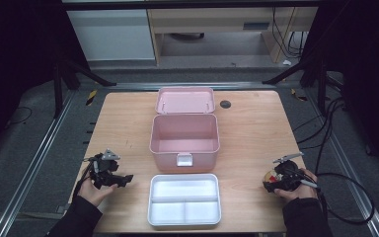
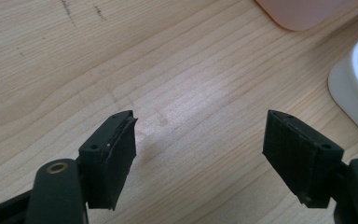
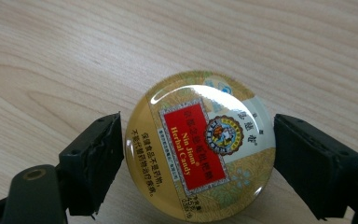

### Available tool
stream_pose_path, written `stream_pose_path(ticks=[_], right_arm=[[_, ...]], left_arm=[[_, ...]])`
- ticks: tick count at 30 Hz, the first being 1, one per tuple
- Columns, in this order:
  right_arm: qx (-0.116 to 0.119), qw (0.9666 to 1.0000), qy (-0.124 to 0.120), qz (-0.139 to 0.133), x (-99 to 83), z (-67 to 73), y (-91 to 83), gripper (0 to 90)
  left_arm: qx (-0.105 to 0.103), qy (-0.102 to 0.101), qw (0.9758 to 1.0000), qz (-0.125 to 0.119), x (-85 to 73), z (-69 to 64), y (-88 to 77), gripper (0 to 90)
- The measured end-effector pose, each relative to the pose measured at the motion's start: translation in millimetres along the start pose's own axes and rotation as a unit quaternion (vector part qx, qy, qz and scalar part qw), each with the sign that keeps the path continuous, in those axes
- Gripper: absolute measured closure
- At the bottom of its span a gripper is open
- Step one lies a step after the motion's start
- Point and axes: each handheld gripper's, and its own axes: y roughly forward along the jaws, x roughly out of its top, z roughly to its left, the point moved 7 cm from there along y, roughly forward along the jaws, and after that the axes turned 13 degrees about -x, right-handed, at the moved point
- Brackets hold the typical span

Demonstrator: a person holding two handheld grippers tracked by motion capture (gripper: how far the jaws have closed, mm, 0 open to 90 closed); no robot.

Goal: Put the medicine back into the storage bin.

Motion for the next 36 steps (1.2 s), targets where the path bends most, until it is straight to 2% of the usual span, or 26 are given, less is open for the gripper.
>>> stream_pose_path(ticks=[5,12,16,21,26,36], right_arm=[[-0.002,0.9998,-0.01,0.019,-3.4,1.5,6.6,19.8],[-0.008,0.9997,-0.013,0.018,-1.8,2.2,3.6,20.6],[-0.006,0.9999,-0.014,-0.004,4.8,-0.4,-1.8,20.6],[-0.001,0.9994,-0.015,-0.03,14.8,0.5,-12.4,20.6],[0.006,0.9979,-0.014,-0.062,27.5,4.3,-23.4,20.6],[0.016,0.9946,-0.015,-0.101,56.1,8.8,-41.3,20.6]], left_arm=[[0.002,0.002,1.0,0.002,0.3,0.4,1.0,25.5],[0.001,0.002,0.9999,0.01,-1.2,-0.8,4.6,25.8],[0.0,0.002,0.9998,0.018,-2.7,1.7,6.3,25.8],[0.003,0.0,0.9999,0.015,-3.2,3.0,5.3,25.9],[0.006,0.001,0.9999,0.009,-1.7,2.4,3.7,25.6],[0.007,-0.002,1.0,0.004,-1.8,3.8,2.8,23.9]])
